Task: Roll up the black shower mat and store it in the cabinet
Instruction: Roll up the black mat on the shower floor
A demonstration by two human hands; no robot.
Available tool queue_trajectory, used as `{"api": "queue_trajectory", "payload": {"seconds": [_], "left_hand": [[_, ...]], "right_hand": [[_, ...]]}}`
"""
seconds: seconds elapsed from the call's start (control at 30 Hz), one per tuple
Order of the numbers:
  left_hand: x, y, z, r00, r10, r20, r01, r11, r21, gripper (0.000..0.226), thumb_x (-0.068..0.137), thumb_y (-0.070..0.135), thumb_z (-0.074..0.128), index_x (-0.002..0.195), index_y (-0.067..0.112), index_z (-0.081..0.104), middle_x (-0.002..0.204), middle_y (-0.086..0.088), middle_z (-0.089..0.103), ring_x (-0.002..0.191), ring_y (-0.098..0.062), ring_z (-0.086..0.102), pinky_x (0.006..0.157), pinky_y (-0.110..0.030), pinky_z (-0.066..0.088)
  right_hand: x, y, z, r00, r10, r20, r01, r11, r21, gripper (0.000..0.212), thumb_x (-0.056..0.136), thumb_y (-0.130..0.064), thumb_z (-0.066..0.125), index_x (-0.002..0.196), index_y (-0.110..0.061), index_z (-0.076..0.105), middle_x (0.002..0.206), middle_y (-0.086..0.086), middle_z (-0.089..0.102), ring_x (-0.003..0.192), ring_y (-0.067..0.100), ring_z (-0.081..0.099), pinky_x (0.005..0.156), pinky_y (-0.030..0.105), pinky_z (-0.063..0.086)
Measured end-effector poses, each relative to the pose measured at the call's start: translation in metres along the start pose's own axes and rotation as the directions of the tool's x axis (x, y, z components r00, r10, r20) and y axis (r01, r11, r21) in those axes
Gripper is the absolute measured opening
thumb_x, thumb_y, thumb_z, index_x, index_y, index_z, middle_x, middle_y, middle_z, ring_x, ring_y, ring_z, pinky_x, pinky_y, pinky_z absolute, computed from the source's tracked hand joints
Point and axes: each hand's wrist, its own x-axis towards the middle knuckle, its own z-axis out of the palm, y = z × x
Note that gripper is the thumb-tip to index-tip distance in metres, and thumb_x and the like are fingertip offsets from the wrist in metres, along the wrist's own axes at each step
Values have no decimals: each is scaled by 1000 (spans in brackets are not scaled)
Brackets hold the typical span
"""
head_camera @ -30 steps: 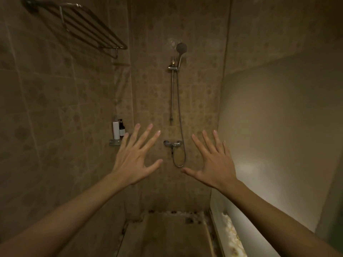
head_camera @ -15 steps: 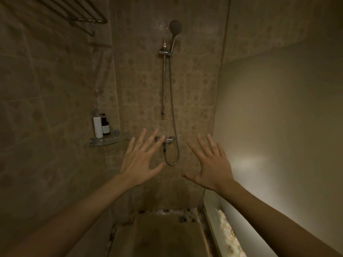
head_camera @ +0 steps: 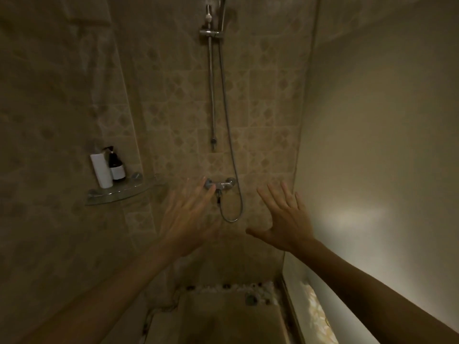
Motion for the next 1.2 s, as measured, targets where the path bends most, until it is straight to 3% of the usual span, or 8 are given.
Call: {"api": "queue_trajectory", "payload": {"seconds": [0.2, 0.5, 0.63, 0.77, 0.83, 0.93, 1.07, 1.2], "left_hand": [[86, 0, 74, 1000, 3, -28, -6, 994, -111, 80, 91, 62, 41, 156, 20, 20, 164, -5, 17, 147, -1, -16, 114, -21, -14], [133, -7, 165, 981, -191, 34, 193, 959, -208, 79, 88, 55, 50, 155, 23, 22, 164, -1, 14, 149, -12, 8, 115, -21, -8], [140, -39, 195, 942, -329, 64, 335, 928, -164, 83, 86, 59, 46, 156, 28, 11, 165, 3, 5, 141, 0, -16, 117, -35, 4], [130, -74, 220, 886, -454, 91, 462, 877, -129, 82, 88, 63, 42, 156, 33, 7, 164, 11, 0, 146, -15, 7, 116, -32, 1], [120, -96, 236, 846, -526, 87, 532, 844, -66, 81, 89, 65, 38, 156, 36, 2, 164, 13, -8, 149, -13, -11, 117, -33, -9], [100, -136, 256, 746, -659, 94, 658, 751, 44, 82, 88, 68, 32, 154, 39, -7, 164, 11, -12, 150, -24, -14, 119, -53, 5], [70, -178, 274, 577, -811, 94, 809, 584, 71, 82, 87, 72, 28, 154, 42, -8, 164, 12, -11, 150, -25, -13, 119, -58, 9], [40, -196, 275, 410, -909, 71, 903, 416, 105, 81, 85, 73, 26, 154, 43, -5, 164, 12, -11, 150, -25, -15, 119, -58, 9]], "right_hand": [[88, 81, 66, 996, -70, 62, 67, 996, 51, 107, 71, -97, 27, 156, -44, -10, 168, -7, -13, 150, 22, -27, 122, 50, -12], [179, 121, 135, 974, -192, 117, 176, 975, 135, 105, 73, -94, 33, 157, -44, -3, 168, -11, -5, 153, 22, -19, 122, 50, -6], [219, 111, 176, 937, -309, 160, 276, 940, 198, 105, 72, -96, 28, 155, -45, -12, 165, -14, -13, 151, 20, -24, 121, 46, -9], [265, 76, 226, 886, -424, 188, 374, 893, 249, 106, 74, -92, 36, 153, -46, -17, 167, -12, -12, 152, 20, -22, 125, 51, -2], [291, 51, 252, 845, -497, 197, 431, 851, 300, 105, 73, -93, 35, 152, -48, -19, 167, -13, -11, 152, 19, -22, 125, 49, -5], [326, 5, 297, 753, -630, 188, 542, 757, 365, 103, 72, -92, 28, 147, -50, -28, 167, -11, -10, 152, 20, -19, 124, 47, -9], [356, -63, 351, 597, -777, 200, 625, 607, 492, 103, 82, -80, 51, 159, -36, -1, 166, -9, -11, 151, 12, -18, 121, 35, -17], [367, -127, 376, 431, -879, 205, 665, 463, 586, 108, 71, -92, 41, 158, -41, 1, 168, -10, -1, 154, 18, -7, 125, 49, 6]]}}
